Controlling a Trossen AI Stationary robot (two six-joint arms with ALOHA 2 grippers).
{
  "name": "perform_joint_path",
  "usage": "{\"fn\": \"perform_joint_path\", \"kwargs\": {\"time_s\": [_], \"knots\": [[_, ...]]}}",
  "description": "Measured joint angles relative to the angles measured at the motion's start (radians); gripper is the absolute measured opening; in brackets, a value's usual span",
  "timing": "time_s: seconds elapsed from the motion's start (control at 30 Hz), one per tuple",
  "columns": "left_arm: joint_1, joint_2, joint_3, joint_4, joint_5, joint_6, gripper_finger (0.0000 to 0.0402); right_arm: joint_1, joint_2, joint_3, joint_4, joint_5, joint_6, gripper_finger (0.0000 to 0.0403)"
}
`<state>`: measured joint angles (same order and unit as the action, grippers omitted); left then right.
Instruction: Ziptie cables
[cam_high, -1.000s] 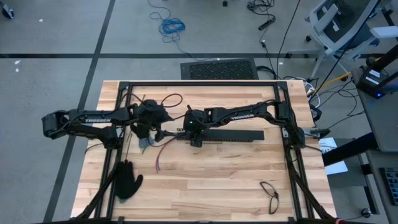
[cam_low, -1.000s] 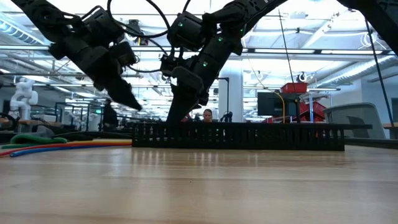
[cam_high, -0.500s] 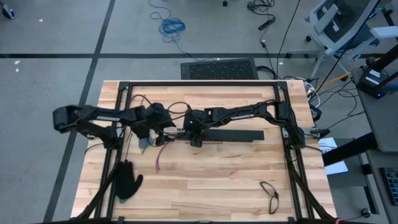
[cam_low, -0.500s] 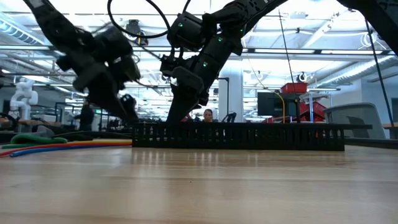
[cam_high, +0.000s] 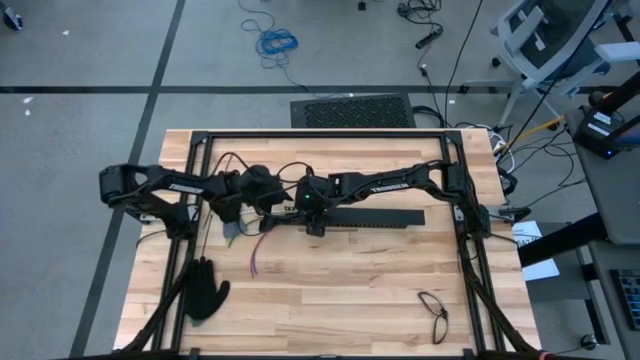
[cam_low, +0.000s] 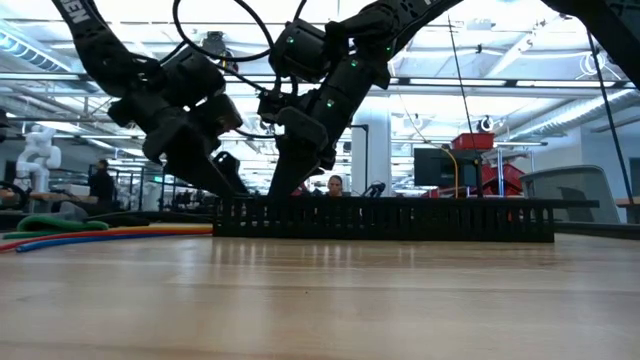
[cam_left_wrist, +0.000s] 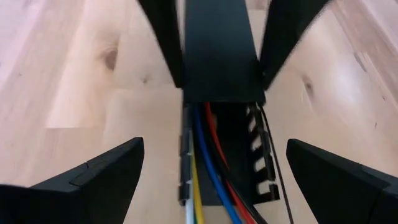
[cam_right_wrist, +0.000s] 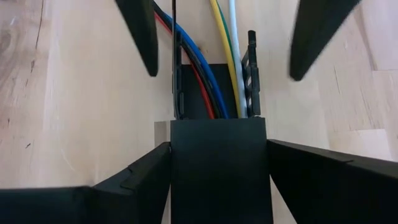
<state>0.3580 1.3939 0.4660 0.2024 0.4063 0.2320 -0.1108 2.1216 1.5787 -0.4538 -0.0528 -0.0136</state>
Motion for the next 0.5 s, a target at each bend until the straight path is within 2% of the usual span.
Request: {"fn": "perform_joint_path", "kwargs": {"time_s": [0.5], "knots": [[-0.063,0.047,0.001,0.076,-0.088,0.012,0.0388,-0.009,0.000,0.000,0.005,-0.001,-0.005,0.0242]]}}
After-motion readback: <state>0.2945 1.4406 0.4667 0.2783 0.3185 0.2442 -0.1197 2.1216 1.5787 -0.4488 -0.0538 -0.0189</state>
